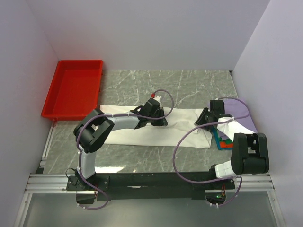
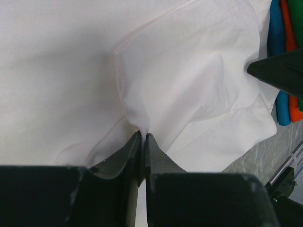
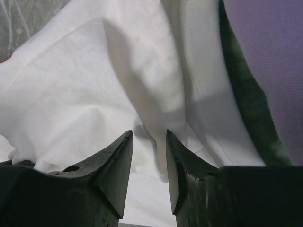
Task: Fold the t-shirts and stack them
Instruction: Fold the tshirt
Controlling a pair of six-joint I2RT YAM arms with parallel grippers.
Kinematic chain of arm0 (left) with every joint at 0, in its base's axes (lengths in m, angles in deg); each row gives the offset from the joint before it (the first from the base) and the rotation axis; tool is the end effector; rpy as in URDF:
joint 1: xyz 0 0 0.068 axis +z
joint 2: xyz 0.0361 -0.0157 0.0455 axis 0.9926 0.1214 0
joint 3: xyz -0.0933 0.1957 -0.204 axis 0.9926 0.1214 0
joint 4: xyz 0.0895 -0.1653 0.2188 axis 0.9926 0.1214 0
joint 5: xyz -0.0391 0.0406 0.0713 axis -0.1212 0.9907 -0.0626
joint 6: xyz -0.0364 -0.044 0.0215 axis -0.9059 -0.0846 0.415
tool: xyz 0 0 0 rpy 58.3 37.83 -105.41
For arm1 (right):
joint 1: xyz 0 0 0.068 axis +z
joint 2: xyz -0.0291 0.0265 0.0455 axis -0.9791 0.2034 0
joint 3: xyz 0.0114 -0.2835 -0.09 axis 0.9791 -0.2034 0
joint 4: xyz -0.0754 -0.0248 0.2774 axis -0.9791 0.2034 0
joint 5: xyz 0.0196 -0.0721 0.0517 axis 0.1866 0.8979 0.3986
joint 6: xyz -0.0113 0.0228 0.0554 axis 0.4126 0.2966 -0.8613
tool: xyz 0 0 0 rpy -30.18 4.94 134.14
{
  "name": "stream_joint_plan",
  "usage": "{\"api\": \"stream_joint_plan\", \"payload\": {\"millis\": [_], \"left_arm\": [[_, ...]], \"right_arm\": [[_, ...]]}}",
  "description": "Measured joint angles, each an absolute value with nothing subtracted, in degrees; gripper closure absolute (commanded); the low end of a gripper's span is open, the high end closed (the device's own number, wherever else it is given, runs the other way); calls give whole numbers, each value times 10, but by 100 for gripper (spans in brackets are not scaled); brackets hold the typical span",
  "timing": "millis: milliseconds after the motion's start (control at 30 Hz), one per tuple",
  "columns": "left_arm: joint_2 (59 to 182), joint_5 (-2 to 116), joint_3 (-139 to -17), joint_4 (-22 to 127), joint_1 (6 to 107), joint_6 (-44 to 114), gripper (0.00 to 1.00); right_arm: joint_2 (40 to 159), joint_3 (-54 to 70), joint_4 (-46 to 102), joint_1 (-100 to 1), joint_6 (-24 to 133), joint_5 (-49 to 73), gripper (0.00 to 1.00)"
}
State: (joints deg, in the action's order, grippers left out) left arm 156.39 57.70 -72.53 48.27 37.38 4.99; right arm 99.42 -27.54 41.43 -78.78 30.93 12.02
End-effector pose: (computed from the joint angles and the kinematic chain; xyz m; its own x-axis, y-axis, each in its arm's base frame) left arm 0.3145 -0.3304 0.1579 -0.8436 -0.0734 -0.5319 0.2995 0.7579 -0.5795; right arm 0.2903 0.0038 0.1672 -0.7414 0.5092 -0.4371 0.3532 0.8499 0.3910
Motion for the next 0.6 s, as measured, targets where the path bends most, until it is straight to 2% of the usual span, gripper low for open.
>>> {"api": "stream_joint_plan", "payload": {"millis": [200, 267, 367, 400, 533, 600], "left_arm": [[1564, 577, -725, 483, 374, 50, 87], [1564, 577, -725, 483, 374, 50, 89], [1564, 577, -725, 483, 374, 50, 91], [1564, 577, -725, 483, 374, 50, 92], [1563, 578, -725, 484, 374, 51, 96], [1562, 579, -723, 484, 374, 51, 96]], "right_arm": [[993, -288, 412, -786, 309, 117, 59], [990, -292, 410, -780, 308, 116, 63], [979, -299, 410, -773, 309, 113, 77], [975, -300, 410, -772, 308, 111, 85], [940, -306, 420, -771, 306, 111, 100], [917, -306, 429, -771, 305, 116, 100]]}}
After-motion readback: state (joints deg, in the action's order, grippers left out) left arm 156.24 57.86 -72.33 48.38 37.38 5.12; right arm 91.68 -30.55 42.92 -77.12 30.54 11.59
